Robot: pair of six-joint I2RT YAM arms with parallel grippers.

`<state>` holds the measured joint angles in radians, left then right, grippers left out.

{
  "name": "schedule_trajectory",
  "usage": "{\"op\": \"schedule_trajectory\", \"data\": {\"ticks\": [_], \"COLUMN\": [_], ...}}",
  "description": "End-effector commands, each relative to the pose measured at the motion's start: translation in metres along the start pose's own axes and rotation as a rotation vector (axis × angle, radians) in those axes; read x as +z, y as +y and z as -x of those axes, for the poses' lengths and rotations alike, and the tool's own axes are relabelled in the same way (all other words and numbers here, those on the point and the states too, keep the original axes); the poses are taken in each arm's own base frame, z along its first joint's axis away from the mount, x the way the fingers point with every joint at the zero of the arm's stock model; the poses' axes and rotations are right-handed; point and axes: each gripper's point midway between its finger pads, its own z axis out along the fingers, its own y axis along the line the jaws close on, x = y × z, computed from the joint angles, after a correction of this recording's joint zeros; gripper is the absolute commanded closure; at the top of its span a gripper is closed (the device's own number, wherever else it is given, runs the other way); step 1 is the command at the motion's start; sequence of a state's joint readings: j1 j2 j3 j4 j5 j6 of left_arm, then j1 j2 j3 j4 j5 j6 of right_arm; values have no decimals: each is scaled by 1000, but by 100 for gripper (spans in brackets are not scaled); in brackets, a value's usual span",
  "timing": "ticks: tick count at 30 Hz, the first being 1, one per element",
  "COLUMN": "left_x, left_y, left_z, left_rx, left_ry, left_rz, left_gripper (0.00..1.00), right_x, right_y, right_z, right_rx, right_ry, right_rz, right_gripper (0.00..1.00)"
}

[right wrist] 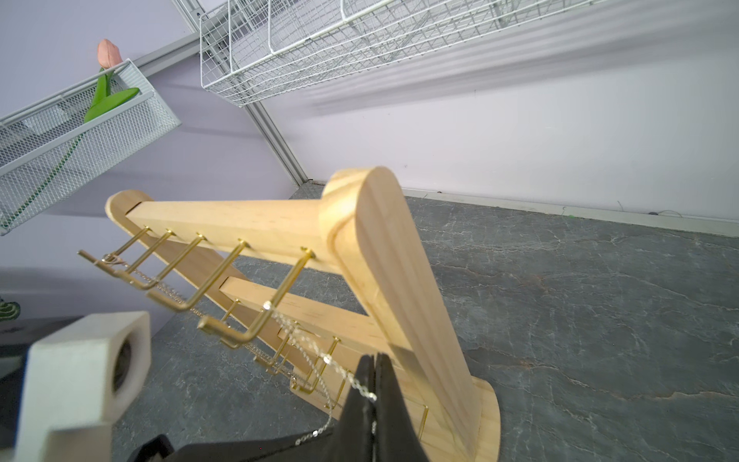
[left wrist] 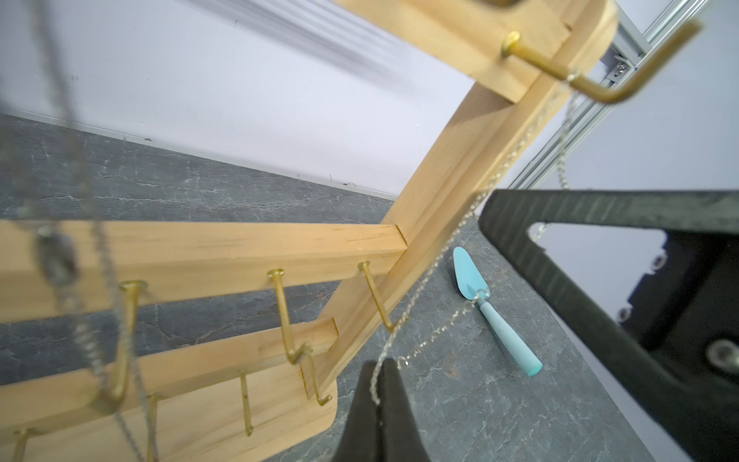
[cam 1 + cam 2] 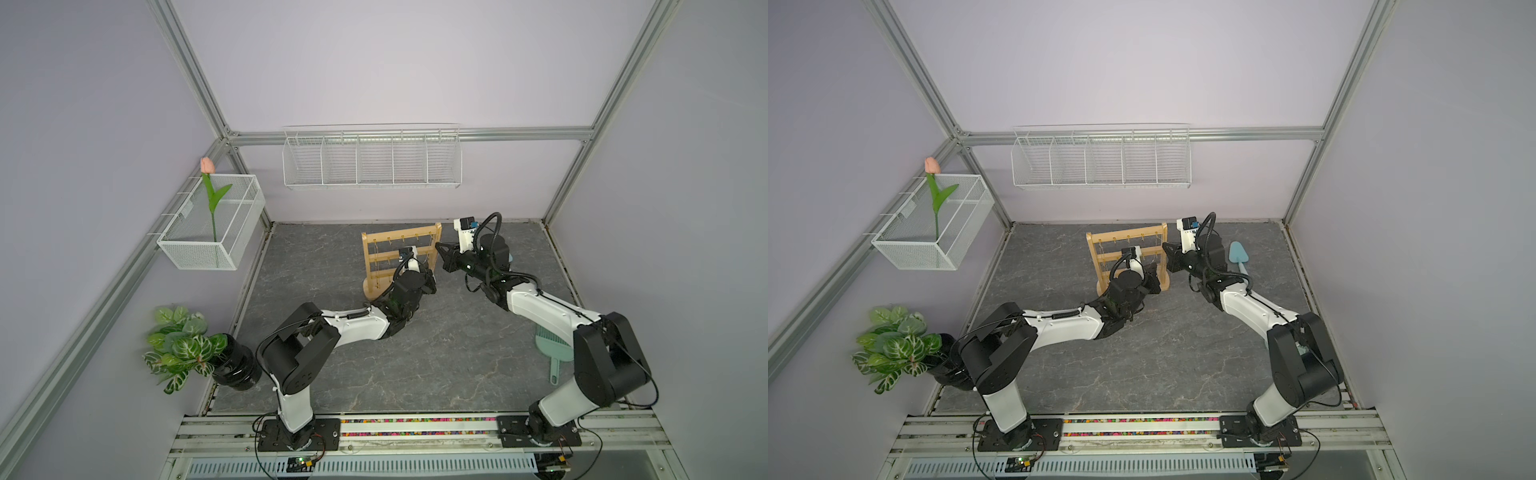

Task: Hang the necklace on the jewelry display stand
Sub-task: Hang the necklace on the stand.

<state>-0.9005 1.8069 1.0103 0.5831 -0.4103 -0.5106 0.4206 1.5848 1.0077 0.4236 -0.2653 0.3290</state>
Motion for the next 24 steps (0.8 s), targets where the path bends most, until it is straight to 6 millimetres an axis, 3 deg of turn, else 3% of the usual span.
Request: {"op": "schedule_trajectory", "data": {"ticks": [1,6,24], "left_x": [3,12,31], "left_y": [11,6,22], "left_z": [1,3,-18], "left_rx": [34,65,124], "left_ry": [-11,-16,29], "left_rz": [63,68,169], "left_gripper": [100,100,100], "right_x": [2,6,12], "right_y": [1,-2,0], "right_z": [-6,-12,-9], "right_rx": [7,16,53], "right_ry": [-1,9,-14], "right_rz": [29,24,54], "right_gripper": [93,93,93]}}
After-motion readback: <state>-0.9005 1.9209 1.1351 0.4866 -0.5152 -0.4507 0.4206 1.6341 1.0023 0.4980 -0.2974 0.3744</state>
